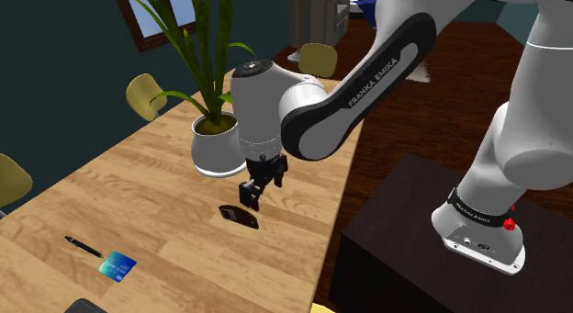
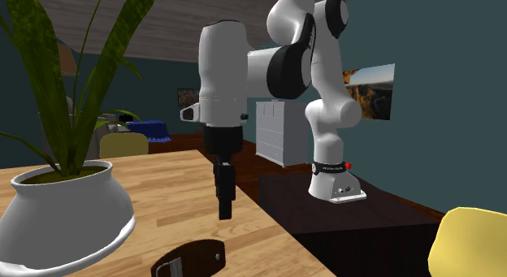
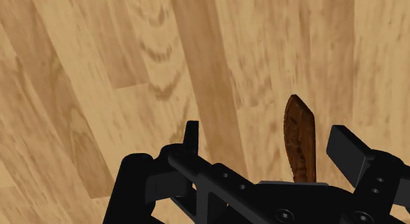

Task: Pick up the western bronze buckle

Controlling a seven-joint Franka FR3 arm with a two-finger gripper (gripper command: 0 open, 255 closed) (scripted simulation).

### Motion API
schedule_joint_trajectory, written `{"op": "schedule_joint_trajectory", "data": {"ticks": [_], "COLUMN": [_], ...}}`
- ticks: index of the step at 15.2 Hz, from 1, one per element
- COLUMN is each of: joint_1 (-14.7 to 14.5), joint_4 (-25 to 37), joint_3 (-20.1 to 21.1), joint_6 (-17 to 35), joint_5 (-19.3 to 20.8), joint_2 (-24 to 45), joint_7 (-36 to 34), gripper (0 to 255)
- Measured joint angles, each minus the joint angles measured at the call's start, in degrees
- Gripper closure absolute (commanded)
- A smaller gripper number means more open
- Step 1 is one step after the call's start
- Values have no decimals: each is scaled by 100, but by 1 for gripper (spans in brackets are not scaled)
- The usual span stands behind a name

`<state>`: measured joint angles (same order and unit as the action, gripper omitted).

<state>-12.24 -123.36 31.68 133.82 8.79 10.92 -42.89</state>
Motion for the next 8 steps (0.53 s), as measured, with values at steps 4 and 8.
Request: {"op": "schedule_joint_trajectory", "data": {"ticks": [4,8], "joint_1": [-406,-556], "joint_4": [725,842], "joint_3": [-116,-219], "joint_6": [66,245], "joint_5": [550,767], "joint_2": [902,1231], "joint_7": [-547,-729], "gripper": [0,0]}}
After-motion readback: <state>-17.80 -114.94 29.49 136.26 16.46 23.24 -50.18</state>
